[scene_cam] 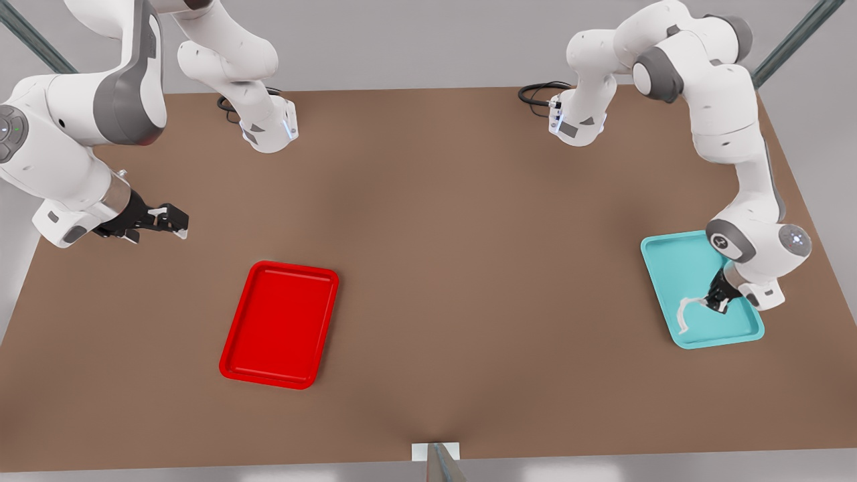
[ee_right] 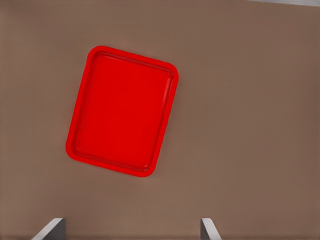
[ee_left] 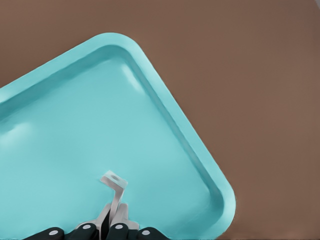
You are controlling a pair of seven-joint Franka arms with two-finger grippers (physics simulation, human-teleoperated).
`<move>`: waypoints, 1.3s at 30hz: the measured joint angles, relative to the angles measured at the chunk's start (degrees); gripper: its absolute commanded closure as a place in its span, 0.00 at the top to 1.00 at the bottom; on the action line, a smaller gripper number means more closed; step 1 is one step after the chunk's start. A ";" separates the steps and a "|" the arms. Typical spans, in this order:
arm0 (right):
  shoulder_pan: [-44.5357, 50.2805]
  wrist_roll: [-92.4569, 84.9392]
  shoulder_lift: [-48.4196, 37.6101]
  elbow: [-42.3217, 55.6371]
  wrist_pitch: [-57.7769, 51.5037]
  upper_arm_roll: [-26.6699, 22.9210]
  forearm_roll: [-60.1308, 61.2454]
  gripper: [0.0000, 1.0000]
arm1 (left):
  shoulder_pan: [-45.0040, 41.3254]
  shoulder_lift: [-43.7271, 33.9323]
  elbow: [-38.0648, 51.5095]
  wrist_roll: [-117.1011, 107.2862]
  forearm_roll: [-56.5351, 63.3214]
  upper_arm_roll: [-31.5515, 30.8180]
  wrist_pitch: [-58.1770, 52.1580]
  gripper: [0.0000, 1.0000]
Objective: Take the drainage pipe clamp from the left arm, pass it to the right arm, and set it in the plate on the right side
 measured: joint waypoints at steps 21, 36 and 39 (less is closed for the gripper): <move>26.90 20.42 25.77 15.99 8.93 0.55 -0.68 1.00 | -39.71 -0.06 22.46 -19.78 -3.08 -5.13 -27.01 0.21; 37.45 52.98 36.74 24.84 16.76 1.14 -0.28 1.00 | -39.84 0.34 23.48 -32.72 -4.41 -6.70 -29.83 0.21; 37.65 57.51 38.06 24.75 19.04 1.27 0.13 1.00 | -40.08 0.39 23.48 -34.22 -4.30 -6.67 -29.67 0.21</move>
